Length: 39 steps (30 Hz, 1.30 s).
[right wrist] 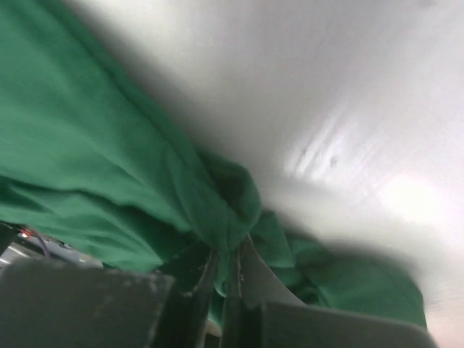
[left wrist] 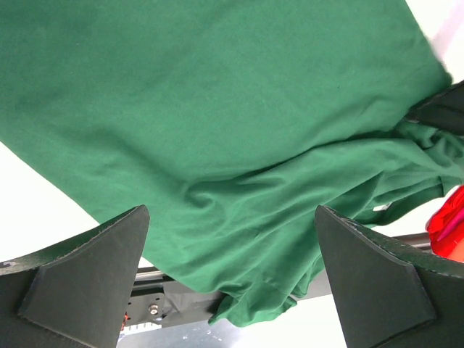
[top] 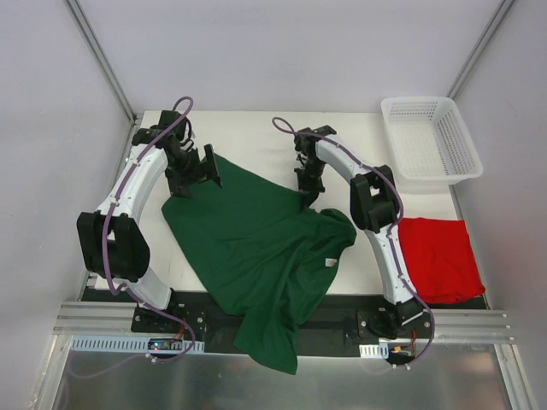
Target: Fold and stack the t-shirts
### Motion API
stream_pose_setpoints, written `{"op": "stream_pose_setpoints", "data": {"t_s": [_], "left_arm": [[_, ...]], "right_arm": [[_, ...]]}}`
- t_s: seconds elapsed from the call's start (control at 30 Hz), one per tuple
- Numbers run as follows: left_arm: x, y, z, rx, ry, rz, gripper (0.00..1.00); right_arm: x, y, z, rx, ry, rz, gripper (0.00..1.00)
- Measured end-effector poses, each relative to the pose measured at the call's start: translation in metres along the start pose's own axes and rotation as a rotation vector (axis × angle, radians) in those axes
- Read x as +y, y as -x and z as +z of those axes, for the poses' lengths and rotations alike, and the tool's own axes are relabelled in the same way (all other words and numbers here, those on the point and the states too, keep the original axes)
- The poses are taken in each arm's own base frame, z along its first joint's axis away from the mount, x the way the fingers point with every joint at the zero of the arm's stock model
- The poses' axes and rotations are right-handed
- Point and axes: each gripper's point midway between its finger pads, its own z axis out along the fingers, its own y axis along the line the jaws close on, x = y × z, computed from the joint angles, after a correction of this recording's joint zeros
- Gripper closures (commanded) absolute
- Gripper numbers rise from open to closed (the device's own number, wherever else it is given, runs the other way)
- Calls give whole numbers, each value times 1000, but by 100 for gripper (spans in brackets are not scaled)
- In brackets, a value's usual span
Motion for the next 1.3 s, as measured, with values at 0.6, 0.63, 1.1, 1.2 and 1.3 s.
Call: {"op": "stream_pose_setpoints", "data": {"t_s": [0.6, 0.63, 1.1, 1.2, 1.3], "left_arm": [[-1, 1, 0, -2, -4, -1, 1], [-1, 1, 0, -4, -5, 0, 1], [-1, -8, 5, 17, -6, 3, 1], [0, -11, 6, 22, -3, 1, 1], [1, -14, 3, 16, -4, 2, 1]], "right_arm": [[49, -43, -139, -510, -37, -229, 4], [32, -48, -127, -475, -62, -195, 4], [-53, 36, -115, -422, -40, 141, 11], [-45, 43, -85, -335, 11, 161, 14], [-43, 40, -53, -231, 36, 186, 15]]}}
